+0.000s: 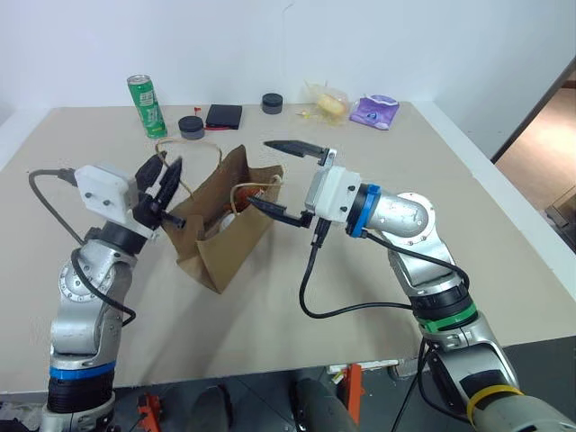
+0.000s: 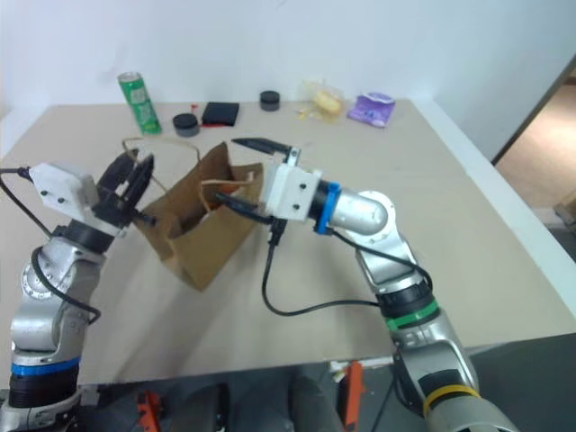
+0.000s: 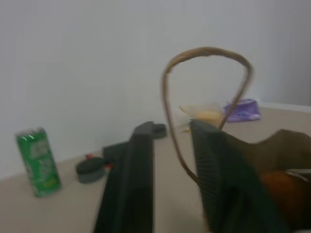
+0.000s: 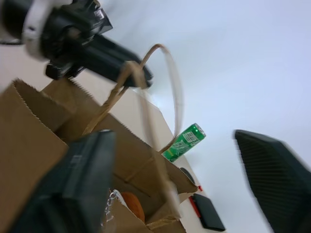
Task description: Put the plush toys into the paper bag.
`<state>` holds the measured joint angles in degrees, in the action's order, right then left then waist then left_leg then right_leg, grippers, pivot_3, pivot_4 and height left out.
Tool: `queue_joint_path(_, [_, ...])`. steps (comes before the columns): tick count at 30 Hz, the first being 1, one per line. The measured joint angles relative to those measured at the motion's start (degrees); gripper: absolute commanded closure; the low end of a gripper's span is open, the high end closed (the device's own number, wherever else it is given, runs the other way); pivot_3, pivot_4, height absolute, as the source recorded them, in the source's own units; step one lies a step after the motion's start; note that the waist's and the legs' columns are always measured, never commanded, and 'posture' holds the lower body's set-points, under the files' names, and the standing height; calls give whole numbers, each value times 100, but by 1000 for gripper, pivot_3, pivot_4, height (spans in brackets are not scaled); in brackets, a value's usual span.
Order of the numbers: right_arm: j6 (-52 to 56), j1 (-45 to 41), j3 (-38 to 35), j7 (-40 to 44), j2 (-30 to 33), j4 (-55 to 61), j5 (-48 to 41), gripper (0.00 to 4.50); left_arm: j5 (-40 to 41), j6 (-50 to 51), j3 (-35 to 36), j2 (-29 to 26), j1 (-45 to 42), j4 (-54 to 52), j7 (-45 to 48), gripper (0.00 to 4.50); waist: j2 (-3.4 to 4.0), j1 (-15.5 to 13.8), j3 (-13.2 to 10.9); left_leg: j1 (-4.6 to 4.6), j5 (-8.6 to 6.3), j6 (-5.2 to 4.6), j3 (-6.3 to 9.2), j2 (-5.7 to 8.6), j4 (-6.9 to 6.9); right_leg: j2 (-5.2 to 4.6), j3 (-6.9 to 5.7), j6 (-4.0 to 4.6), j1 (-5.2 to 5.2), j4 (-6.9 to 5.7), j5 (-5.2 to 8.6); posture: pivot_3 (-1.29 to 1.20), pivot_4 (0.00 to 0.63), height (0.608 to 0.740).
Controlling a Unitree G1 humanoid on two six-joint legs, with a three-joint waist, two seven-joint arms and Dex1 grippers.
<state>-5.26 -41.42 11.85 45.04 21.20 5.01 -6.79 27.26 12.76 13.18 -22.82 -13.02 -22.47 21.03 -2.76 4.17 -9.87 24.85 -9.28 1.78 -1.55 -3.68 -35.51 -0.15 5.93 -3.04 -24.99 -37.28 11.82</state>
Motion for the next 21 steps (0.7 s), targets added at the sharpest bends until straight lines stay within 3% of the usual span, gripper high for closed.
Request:
queue_joint_path(4, [1549, 189, -594, -7, -26, 291, -1409, 151, 1171, 1043, 237, -173, 239, -257, 78, 40, 0, 2, 0, 0, 0, 0, 4, -1, -3, 0, -3, 0, 3, 0, 0, 0, 150, 740])
queue_joint_path(5, [1889, 273, -737, 11, 32, 299, -1674, 151, 1423, 1237, 314, -239, 278, -301, 75, 40, -1, 2, 0, -1, 0, 0, 4, -1, -3, 0, -3, 0, 4, 0, 0, 0, 150, 740])
queue_joint_path(8, [2553, 582, -824, 124, 262, 268, -1948, 1020, 1951, 1628, 578, -400, 308, -383, 64, 0, 0, 7, 0, -2, 0, -1, 3, 0, -4, 0, -3, 2, 1, 0, -1, 0, 150, 740])
queue_joint_path(9, [2645, 628, -821, 138, 268, 267, -1975, 1471, 2033, 1681, 591, -434, 308, -392, 65, 0, 0, 7, 0, -2, 0, -1, 3, 0, -3, 1, -3, 2, 0, 0, -1, 0, 150, 740])
queue_joint_path(10, [2926, 733, -744, 240, 343, 293, -2046, 2223, 2355, 1884, 650, -525, 318, -424, 80, 0, 0, 12, 0, -3, 0, -1, 3, -1, -2, 2, -2, 3, -1, 0, -1, 0, 150, 740])
queue_joint_path(12, [3289, 886, -593, 354, 469, 397, -2122, 2868, 2710, 2065, 775, -632, 366, -468, 99, 0, 0, 23, 0, -2, 0, 0, 2, -1, 1, 2, -1, 5, -5, 0, 0, 0, 150, 740])
queue_joint_path(15, [3751, 1045, -263, 461, 482, 610, -2174, 4445, 3250, 2360, 1086, -995, 608, -509, 314, 0, 3, 49, -2, 0, -1, -1, 0, -3, 8, 5, 0, 11, -16, -2, 3, 0, 150, 740])
queue_joint_path(21, [4042, 1008, 404, 296, 0, 819, -2002, 4489, 3583, 2646, 1299, -1850, 1545, -596, 1506, 0, 4, 70, -3, 9, -4, 5, 2, -9, 9, 7, -6, 21, -28, -1, 9, 0, 150, 740])
